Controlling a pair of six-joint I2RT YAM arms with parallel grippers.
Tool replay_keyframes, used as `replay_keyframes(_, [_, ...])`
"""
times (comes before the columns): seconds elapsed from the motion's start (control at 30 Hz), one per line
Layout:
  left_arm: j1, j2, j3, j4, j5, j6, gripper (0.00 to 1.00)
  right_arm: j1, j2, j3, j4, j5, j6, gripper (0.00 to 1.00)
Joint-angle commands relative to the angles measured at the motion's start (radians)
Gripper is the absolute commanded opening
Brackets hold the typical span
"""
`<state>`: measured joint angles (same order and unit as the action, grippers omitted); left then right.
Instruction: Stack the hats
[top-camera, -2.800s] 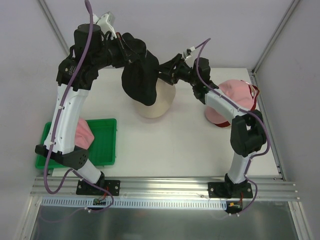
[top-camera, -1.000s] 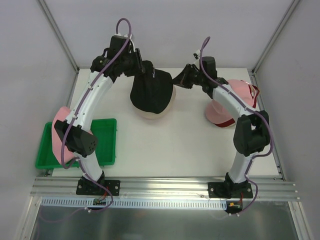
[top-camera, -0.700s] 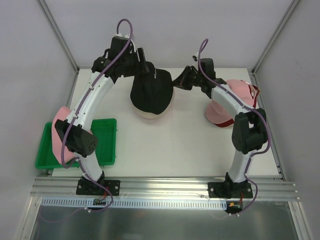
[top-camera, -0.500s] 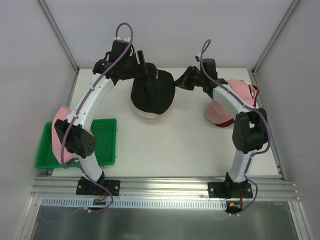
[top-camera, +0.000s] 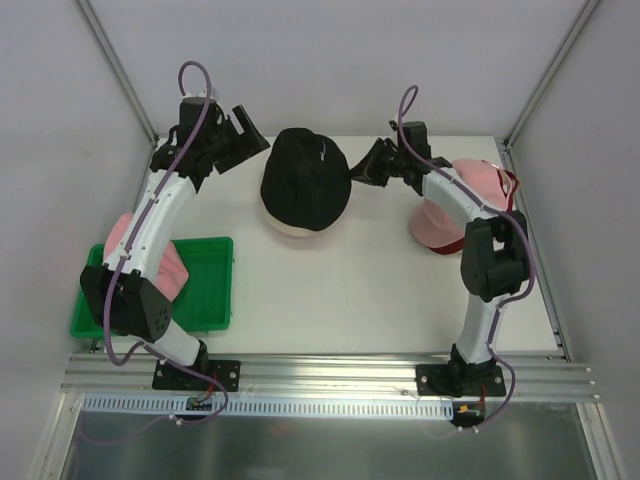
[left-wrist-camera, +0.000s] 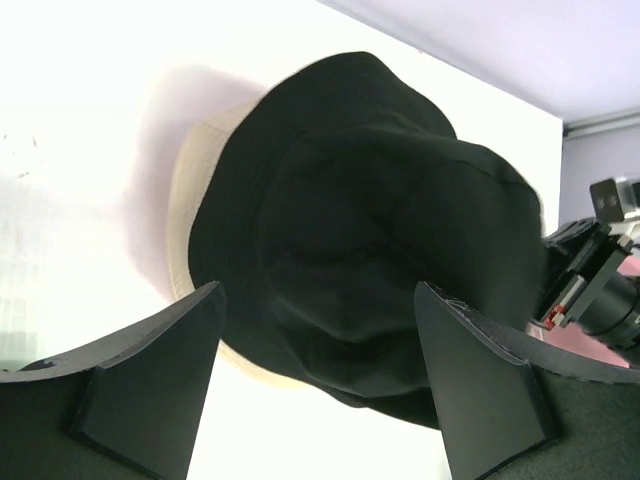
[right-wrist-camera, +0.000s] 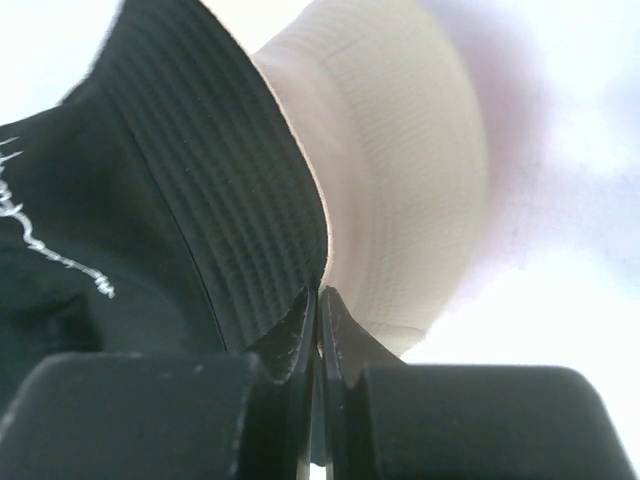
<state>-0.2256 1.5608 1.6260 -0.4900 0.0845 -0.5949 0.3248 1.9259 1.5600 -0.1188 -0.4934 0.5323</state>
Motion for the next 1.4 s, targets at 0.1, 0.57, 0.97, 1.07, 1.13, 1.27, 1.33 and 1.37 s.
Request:
replay_keyframes(0.1, [0.032,-0.048,-0.112,0.159,0.098,-0.074,0.77,-0.017,0.030,0.055,-0.111,0.053,-0.032,0.00])
replay_keyframes(0.57, [0.121,-0.024,-0.449,0.533,0.245,-0.264,0.72,-0.024,0.091,0.152,-0.223,0.067,-0.097,0.00])
replay_keyframes(0.97, [0.152,0.053,-0.652,0.902,0.350,-0.425,0.67,-0.041,0.139,0.179,-0.243,0.058,-0.110,0.00])
replay_keyframes(1.07, [0.154,0.058,-0.684,0.962,0.348,-0.448,0.67,-0.044,0.142,0.186,-0.248,0.056,-0.117,0.00])
replay_keyframes(1.13, [0.157,0.061,-0.686,0.962,0.351,-0.451,0.67,-0.047,0.143,0.187,-0.252,0.058,-0.120,0.00])
replay_keyframes(1.27, [0.160,0.062,-0.699,0.982,0.353,-0.453,0.66,-0.047,0.148,0.187,-0.252,0.052,-0.118,0.00])
replay_keyframes(1.33, [0.160,0.064,-0.710,1.005,0.354,-0.463,0.65,-0.047,0.151,0.187,-0.252,0.052,-0.118,0.00])
replay_keyframes(1.37, [0.160,0.064,-0.710,1.008,0.356,-0.468,0.63,-0.047,0.151,0.186,-0.251,0.052,-0.117,0.00])
